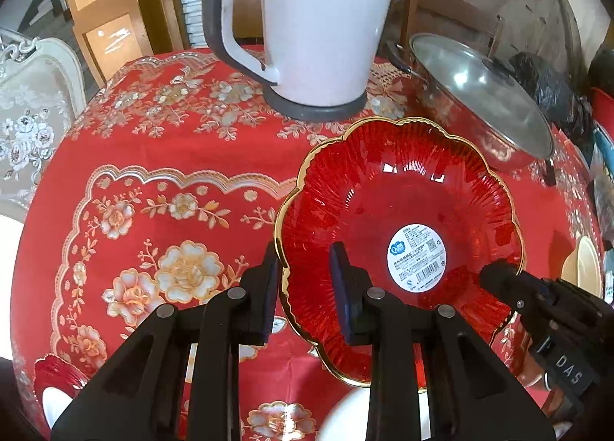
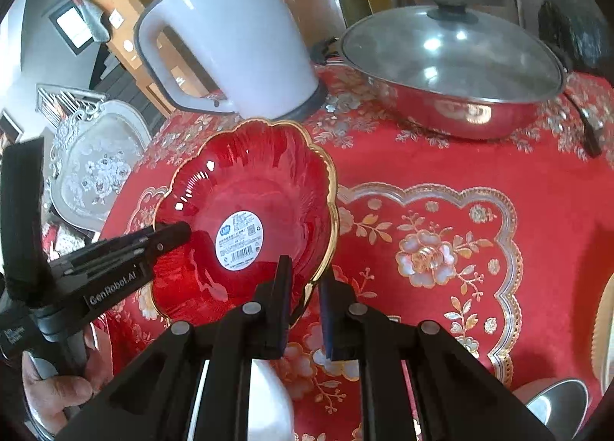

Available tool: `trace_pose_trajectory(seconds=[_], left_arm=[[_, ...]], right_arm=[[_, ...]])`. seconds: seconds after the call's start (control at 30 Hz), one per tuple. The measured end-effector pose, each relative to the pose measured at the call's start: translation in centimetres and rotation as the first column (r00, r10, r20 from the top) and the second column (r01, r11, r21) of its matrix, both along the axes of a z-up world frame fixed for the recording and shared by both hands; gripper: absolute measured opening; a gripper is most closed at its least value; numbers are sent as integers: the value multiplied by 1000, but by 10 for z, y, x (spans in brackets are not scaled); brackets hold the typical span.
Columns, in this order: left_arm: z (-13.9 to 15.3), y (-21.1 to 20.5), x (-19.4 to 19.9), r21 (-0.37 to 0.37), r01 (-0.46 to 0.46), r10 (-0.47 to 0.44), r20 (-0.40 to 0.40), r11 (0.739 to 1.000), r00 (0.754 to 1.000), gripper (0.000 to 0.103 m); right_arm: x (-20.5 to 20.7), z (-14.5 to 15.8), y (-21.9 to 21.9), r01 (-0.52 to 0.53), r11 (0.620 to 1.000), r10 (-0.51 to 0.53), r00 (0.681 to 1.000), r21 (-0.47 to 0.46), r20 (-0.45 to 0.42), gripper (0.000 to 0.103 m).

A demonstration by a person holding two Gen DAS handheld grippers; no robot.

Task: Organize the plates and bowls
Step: 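Lift the red plate with both grippers and carry it toward the plate stack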

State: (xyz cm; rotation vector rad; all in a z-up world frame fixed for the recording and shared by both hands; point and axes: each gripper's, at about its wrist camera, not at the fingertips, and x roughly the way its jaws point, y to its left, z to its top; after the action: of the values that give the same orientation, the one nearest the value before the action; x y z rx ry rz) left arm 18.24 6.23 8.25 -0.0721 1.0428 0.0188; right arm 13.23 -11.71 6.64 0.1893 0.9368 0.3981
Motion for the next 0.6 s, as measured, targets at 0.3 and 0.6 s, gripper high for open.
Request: trace_pose_trajectory(seconds=[0.3, 0.6], left_arm=[[10, 9, -17, -9, 8, -8, 19, 1000, 1000, 25], [15, 4, -58, 0, 49, -49, 42, 999, 998, 25]], right_arm=[[-8, 9, 3, -25, 999, 24, 999, 38, 22, 12], [-34, 11, -3, -27, 998, 26, 999, 48, 19, 12]])
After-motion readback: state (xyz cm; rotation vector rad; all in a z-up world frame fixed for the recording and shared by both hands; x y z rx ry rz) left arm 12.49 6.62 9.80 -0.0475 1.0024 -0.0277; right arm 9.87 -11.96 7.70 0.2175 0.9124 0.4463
